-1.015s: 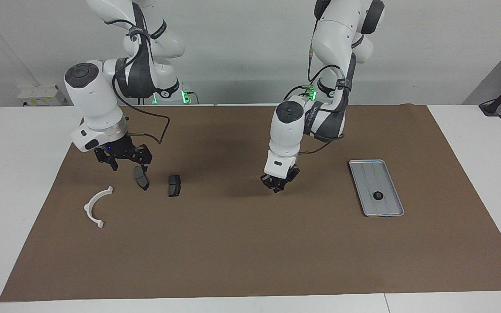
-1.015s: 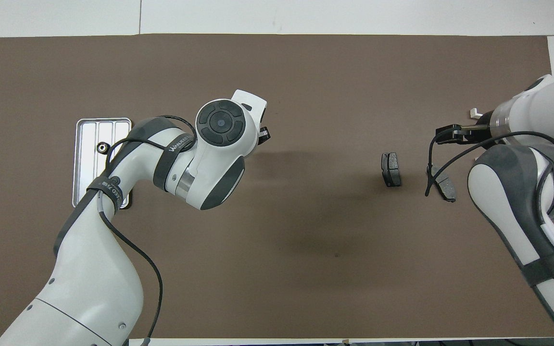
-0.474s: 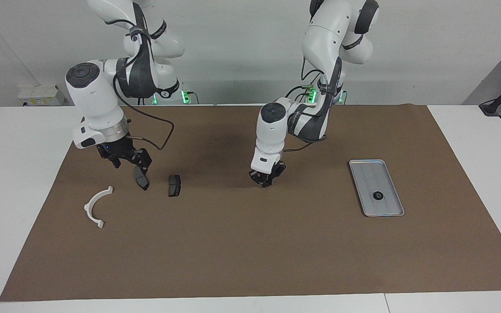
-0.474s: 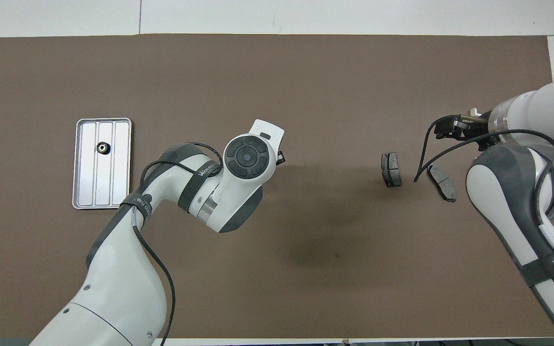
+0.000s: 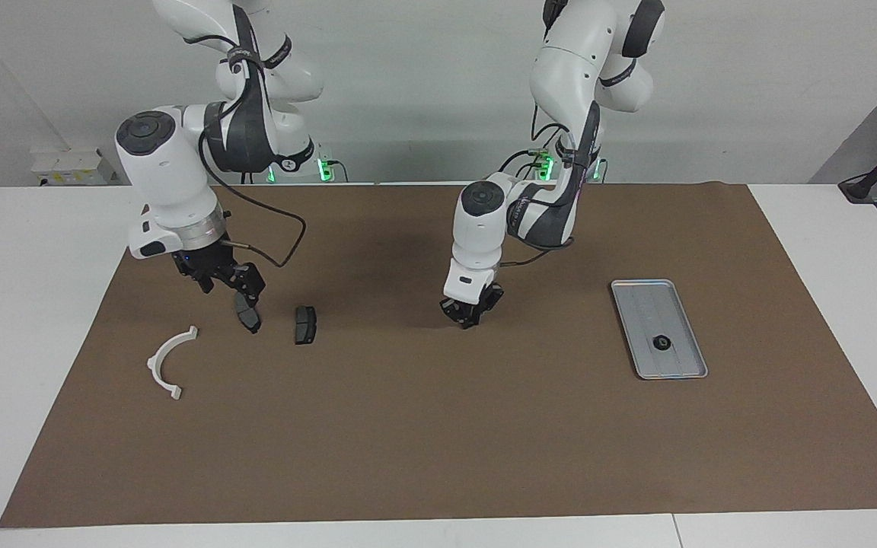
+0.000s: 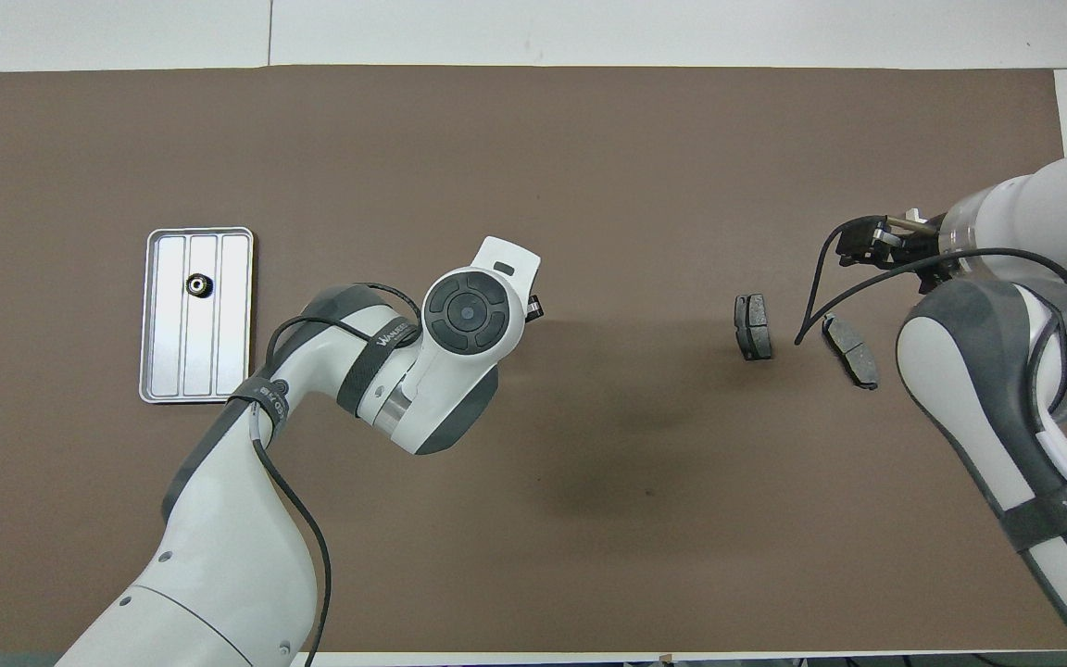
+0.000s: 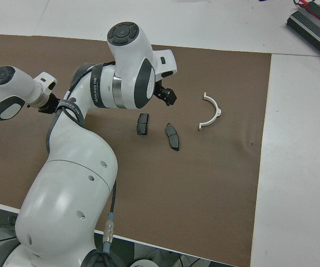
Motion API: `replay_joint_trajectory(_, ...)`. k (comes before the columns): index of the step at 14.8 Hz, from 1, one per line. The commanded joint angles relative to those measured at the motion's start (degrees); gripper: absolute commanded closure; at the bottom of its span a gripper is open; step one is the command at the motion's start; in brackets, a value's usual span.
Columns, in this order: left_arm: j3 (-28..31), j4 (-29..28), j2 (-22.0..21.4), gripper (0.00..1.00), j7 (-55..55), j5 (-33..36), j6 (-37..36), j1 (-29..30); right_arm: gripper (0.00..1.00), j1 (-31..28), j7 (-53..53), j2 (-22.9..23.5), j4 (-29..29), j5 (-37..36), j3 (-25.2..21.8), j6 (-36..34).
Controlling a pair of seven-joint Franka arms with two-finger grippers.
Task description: Place bearing gear from tray to pile
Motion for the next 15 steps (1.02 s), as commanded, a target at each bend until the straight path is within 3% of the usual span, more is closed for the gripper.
replay_joint_trajectory(1,0.4,-2.6,-2.2,0.00,-0.3,1.6,1.6,0.3,0.01,-0.1,1.0,-0.4,-0.8,1.3,0.1,0.9)
replay_joint_trajectory(4,0.5,0.8,-2.2,0.00,-0.1,1.6,0.5,1.5,0.01,0.1,0.8,-0.5,-1.1,1.3,0.2,1.1)
replay_joint_trajectory(7,0.6,4.9,-4.2,0.00,4.4,1.6,-5.3,4.5,0.00,0.0,0.5,-0.5,-1.1,1.3,0.2,0.5)
replay_joint_trajectory(11,0.4,4.8,-9.0,0.00,22.0,1.2,-11.2,13.4,0.00,1.2,0.9,-0.6,-1.1,1.3,0.5,-0.1)
replay_joint_trajectory(15,0.4,4.3,-9.5,0.00,37.7,0.9,-12.3,22.5,0.00,5.3,7.1,-0.1,-1.1,1.3,0.4,-0.6)
